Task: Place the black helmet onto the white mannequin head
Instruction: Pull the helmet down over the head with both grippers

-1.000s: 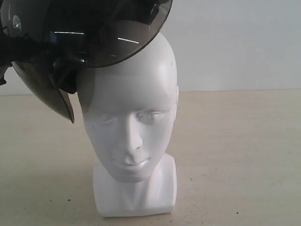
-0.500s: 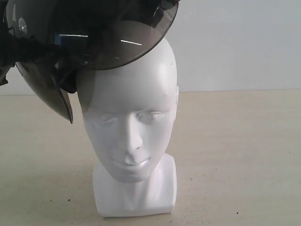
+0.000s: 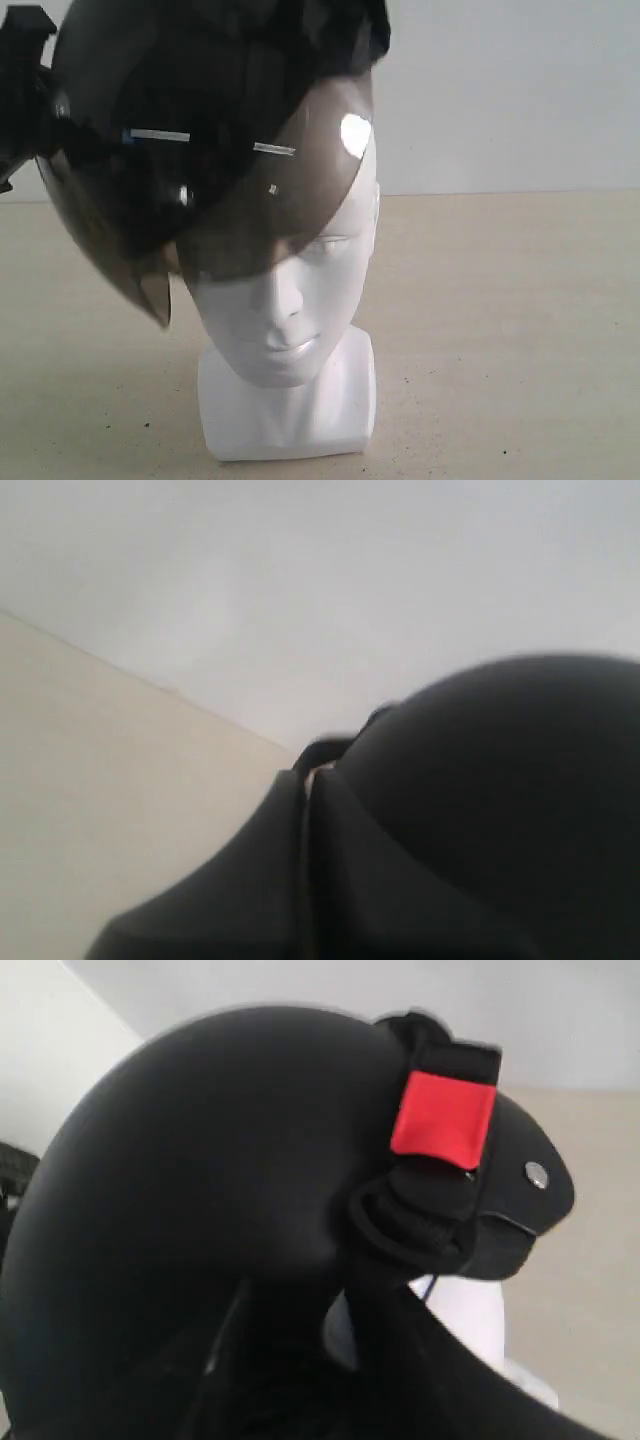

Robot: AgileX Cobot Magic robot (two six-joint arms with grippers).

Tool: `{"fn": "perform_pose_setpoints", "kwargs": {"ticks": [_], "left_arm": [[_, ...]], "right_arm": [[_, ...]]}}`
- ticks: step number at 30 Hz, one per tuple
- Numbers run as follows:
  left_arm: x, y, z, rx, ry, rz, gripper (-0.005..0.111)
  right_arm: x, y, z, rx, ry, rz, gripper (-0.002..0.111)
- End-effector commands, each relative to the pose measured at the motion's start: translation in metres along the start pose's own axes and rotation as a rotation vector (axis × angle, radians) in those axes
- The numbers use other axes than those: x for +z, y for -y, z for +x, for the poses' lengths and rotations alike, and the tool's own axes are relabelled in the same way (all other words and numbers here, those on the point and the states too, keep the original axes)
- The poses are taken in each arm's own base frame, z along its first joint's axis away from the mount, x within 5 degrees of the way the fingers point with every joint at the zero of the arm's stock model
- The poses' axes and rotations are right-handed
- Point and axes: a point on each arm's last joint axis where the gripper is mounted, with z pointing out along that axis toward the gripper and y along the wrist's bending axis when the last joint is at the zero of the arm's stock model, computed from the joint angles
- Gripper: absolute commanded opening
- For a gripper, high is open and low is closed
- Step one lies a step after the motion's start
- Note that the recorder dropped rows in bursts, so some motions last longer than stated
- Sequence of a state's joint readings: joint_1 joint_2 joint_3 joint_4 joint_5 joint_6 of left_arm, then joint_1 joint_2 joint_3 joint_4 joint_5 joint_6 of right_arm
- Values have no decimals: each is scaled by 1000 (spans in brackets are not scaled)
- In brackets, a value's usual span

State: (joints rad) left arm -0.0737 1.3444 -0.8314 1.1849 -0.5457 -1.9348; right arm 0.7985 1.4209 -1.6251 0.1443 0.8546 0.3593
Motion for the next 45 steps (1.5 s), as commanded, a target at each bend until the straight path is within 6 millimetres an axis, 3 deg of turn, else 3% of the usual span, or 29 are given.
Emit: {"fn": "perform_pose_setpoints", "kwargs": {"ticks": [1, 14, 28, 39, 45], "left_arm": [[-21, 62, 28, 64, -289, 650, 4], [-20, 65, 32, 72, -301, 664, 4], [-28, 73, 30, 87, -283, 686, 4], [-31, 75, 30, 94, -278, 692, 4], [-31, 75, 30, 97, -281, 691, 4]], "right_arm": [[17, 6, 12, -73, -100, 52, 0], [13, 8, 10, -101, -82, 80, 0], [-19, 13, 2, -121, 21, 171, 0], [-28, 23, 0, -140, 45, 285, 0], [-43, 23, -6, -150, 122, 301, 0]]}}
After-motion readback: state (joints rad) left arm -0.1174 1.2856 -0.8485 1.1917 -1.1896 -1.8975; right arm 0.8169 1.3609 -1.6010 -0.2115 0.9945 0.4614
